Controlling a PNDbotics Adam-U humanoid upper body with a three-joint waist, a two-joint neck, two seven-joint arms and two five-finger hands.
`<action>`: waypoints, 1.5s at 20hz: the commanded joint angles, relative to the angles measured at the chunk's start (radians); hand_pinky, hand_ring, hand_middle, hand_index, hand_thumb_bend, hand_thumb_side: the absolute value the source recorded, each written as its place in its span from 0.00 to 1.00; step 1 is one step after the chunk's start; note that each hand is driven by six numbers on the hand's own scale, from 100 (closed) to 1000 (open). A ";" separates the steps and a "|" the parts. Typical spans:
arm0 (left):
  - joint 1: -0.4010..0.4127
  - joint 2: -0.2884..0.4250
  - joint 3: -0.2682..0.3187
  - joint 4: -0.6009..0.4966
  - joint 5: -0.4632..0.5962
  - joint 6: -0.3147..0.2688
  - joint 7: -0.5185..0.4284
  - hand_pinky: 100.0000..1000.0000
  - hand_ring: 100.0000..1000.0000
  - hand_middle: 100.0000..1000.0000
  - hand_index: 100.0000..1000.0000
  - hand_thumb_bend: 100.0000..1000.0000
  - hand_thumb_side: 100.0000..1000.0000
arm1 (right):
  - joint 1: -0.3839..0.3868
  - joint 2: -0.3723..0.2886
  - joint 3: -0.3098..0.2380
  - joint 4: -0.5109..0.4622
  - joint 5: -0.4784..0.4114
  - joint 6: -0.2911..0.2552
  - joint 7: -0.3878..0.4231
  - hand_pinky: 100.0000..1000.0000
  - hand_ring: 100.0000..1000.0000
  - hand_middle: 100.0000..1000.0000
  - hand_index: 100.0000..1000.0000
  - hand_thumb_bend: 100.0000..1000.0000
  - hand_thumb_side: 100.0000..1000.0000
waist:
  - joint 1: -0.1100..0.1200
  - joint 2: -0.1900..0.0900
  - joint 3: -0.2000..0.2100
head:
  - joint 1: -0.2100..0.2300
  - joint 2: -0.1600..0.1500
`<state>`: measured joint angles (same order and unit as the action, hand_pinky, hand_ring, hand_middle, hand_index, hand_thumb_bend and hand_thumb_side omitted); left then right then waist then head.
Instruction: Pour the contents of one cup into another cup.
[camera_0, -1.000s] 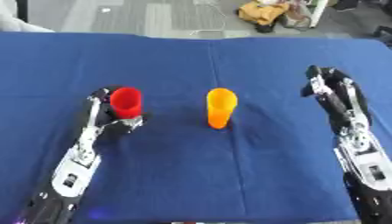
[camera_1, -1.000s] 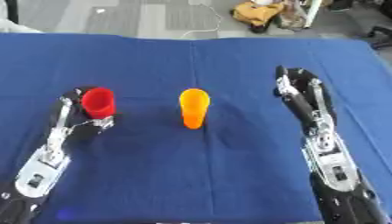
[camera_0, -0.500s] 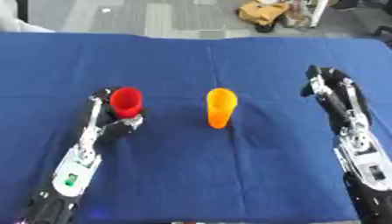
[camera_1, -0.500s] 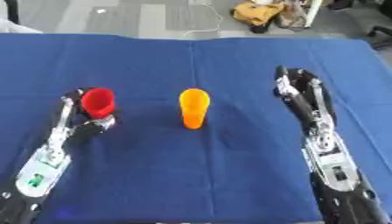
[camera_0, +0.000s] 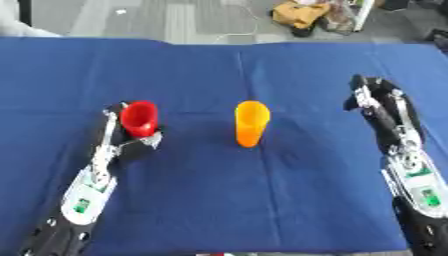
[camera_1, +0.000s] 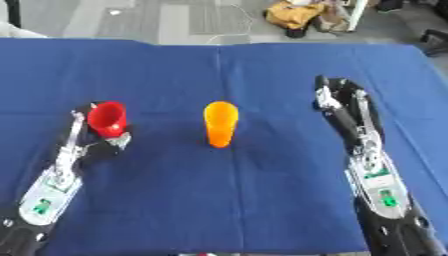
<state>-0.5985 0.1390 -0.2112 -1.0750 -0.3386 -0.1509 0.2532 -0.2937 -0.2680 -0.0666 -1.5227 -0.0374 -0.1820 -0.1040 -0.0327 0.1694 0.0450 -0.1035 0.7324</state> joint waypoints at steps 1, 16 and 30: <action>-0.010 0.002 0.003 -0.017 0.020 -0.008 0.024 0.17 0.43 0.43 0.65 0.10 0.00 | -0.011 -0.012 -0.005 -0.007 -0.002 -0.002 0.003 0.43 0.40 0.34 0.55 0.12 0.47 | 0.001 -0.014 -0.001 | 0.000 -0.007; 0.016 0.037 0.000 -0.209 0.063 0.024 0.037 0.17 0.42 0.41 0.65 0.09 0.00 | -0.028 -0.051 0.010 0.065 0.023 -0.015 0.021 0.43 0.43 0.37 0.59 0.24 0.45 | 0.007 -0.017 0.004 | -0.007 -0.006; 0.026 0.032 -0.014 -0.265 0.086 0.034 0.011 0.18 0.43 0.42 0.65 0.09 0.00 | -0.105 -0.092 0.072 0.234 0.191 -0.134 0.128 0.77 0.78 0.69 0.80 0.56 0.49 | 0.010 -0.023 0.014 | -0.016 -0.002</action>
<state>-0.5607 0.1591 -0.2236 -1.3120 -0.2581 -0.1149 0.2674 -0.3815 -0.3306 0.0017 -1.2928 0.1364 -0.3040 0.0173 -0.0242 0.1653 0.0578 -0.1170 0.7329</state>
